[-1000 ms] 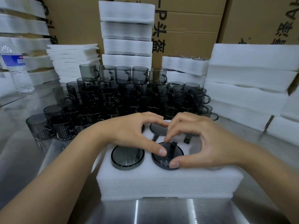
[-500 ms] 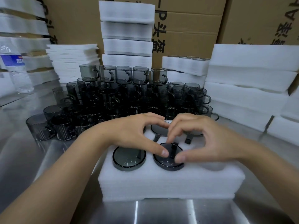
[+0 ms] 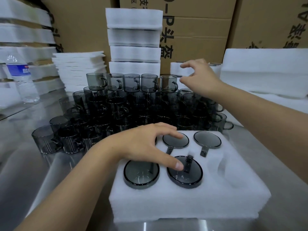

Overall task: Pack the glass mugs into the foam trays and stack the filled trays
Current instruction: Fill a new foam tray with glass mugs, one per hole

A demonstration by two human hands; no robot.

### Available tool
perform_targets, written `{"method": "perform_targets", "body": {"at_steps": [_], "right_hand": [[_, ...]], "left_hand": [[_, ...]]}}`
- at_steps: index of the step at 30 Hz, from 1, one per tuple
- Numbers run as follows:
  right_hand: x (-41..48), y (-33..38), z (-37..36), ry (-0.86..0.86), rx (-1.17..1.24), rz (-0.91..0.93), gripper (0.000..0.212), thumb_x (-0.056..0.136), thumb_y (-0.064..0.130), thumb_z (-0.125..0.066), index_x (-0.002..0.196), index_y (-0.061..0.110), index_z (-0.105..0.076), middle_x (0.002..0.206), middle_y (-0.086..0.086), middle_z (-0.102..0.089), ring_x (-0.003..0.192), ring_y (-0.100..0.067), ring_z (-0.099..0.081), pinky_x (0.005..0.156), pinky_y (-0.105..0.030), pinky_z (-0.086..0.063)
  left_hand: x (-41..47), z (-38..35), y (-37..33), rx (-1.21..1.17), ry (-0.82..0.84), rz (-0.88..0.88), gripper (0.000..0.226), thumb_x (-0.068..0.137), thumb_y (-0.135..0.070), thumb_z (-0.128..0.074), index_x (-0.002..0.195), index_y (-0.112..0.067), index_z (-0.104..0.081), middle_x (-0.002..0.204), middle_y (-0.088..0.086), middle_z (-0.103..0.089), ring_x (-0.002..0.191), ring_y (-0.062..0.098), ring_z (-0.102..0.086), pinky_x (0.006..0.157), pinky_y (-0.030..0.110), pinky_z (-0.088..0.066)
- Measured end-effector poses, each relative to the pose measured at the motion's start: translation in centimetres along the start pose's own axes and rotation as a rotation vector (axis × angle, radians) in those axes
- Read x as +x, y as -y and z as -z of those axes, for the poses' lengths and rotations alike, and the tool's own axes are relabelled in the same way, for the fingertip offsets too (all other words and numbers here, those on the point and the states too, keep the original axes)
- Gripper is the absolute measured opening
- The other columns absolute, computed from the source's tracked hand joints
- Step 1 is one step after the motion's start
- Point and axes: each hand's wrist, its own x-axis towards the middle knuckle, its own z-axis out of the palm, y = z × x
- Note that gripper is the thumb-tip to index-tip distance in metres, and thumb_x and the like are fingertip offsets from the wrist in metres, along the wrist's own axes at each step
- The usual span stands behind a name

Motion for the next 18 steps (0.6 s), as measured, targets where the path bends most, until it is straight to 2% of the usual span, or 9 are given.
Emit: {"method": "perform_targets", "body": {"at_steps": [2, 3, 4, 6, 7, 9, 11, 13, 18], "right_hand": [[1.3, 0.3, -0.7, 0.110, -0.100, -0.002, 0.056, 0.093, 0.020, -0.054, 0.145, 0.019, -0.033, 0.152, -0.006, -0.017, 0.072, -0.006, -0.052, 0.049, -0.008, -0.038], [1.7, 0.3, -1.2, 0.173, -0.142, -0.015, 0.063, 0.094, 0.021, -0.053, 0.150, 0.019, -0.024, 0.155, -0.008, -0.009, 0.075, -0.009, -0.055, 0.053, -0.008, -0.040], [2.1, 0.3, -1.7, 0.228, -0.189, -0.033, 0.068, 0.095, 0.023, -0.052, 0.152, 0.019, -0.016, 0.157, -0.009, -0.001, 0.088, -0.017, -0.060, 0.065, -0.013, -0.043], [2.4, 0.2, -2.9, 0.294, -0.280, -0.060, 0.071, 0.096, 0.026, -0.050, 0.153, 0.022, -0.007, 0.158, -0.010, 0.010, 0.122, -0.032, -0.049, 0.087, -0.027, -0.040], [2.4, 0.2, -3.4, 0.303, -0.302, -0.063, 0.070, 0.097, 0.027, -0.049, 0.153, 0.022, -0.007, 0.158, -0.010, 0.009, 0.127, -0.034, -0.044, 0.090, -0.031, -0.038], [2.4, 0.1, -4.3, 0.263, -0.312, -0.051, 0.062, 0.097, 0.024, -0.048, 0.150, 0.017, -0.017, 0.155, -0.014, -0.004, 0.118, -0.035, -0.049, 0.086, -0.033, -0.039], [2.4, 0.1, -4.8, 0.172, -0.314, -0.020, 0.046, 0.098, 0.022, -0.046, 0.140, 0.010, -0.033, 0.146, -0.015, -0.022, 0.108, -0.034, -0.053, 0.084, -0.036, -0.042], [2.3, 0.1, -4.9, 0.087, -0.317, 0.013, 0.032, 0.099, 0.021, -0.047, 0.127, 0.005, -0.045, 0.137, -0.016, -0.032, 0.105, -0.034, -0.053, 0.091, -0.039, -0.044], [2.2, 0.1, -4.2, -0.040, -0.212, 0.039, 0.019, 0.097, 0.015, -0.051, 0.112, 0.003, -0.056, 0.131, -0.015, -0.037, 0.100, -0.029, -0.051, 0.083, -0.028, -0.039]], "left_hand": [[0.0, 0.0, 0.0, -0.008, 0.002, 0.003, 0.071, 0.049, -0.071, -0.071, 0.115, -0.066, -0.047, 0.137, -0.045, -0.025, 0.130, -0.010, -0.024, 0.096, 0.016, -0.022], [0.0, -0.1, 0.0, -0.012, 0.005, 0.004, 0.070, 0.050, -0.070, -0.072, 0.115, -0.065, -0.047, 0.137, -0.045, -0.024, 0.131, -0.009, -0.024, 0.097, 0.017, -0.022], [0.0, -0.1, 0.1, -0.014, 0.006, 0.004, 0.070, 0.051, -0.069, -0.072, 0.116, -0.065, -0.047, 0.137, -0.045, -0.024, 0.132, -0.009, -0.024, 0.098, 0.018, -0.022], [0.0, -0.1, 0.1, -0.011, 0.002, 0.003, 0.070, 0.052, -0.069, -0.073, 0.117, -0.064, -0.046, 0.137, -0.045, -0.024, 0.132, -0.009, -0.024, 0.098, 0.018, -0.022], [0.0, 0.0, 0.1, -0.009, -0.001, 0.003, 0.071, 0.051, -0.069, -0.073, 0.117, -0.064, -0.046, 0.137, -0.045, -0.024, 0.132, -0.009, -0.024, 0.098, 0.017, -0.022], [0.1, -0.1, 0.0, -0.006, -0.007, 0.002, 0.072, 0.050, -0.071, -0.072, 0.117, -0.064, -0.047, 0.137, -0.046, -0.024, 0.131, -0.010, -0.025, 0.098, 0.016, -0.023], [0.1, -0.1, 0.1, -0.005, -0.007, -0.001, 0.072, 0.051, -0.070, -0.073, 0.117, -0.064, -0.047, 0.137, -0.046, -0.024, 0.131, -0.009, -0.026, 0.097, 0.015, -0.023], [0.1, -0.1, 0.1, -0.005, -0.008, -0.004, 0.071, 0.051, -0.070, -0.073, 0.117, -0.063, -0.047, 0.137, -0.045, -0.025, 0.131, -0.009, -0.026, 0.097, 0.015, -0.023], [0.1, -0.1, 0.1, -0.015, -0.003, -0.006, 0.068, 0.054, -0.068, -0.074, 0.116, -0.064, -0.047, 0.138, -0.044, -0.025, 0.131, -0.009, -0.025, 0.097, 0.016, -0.022]]}}
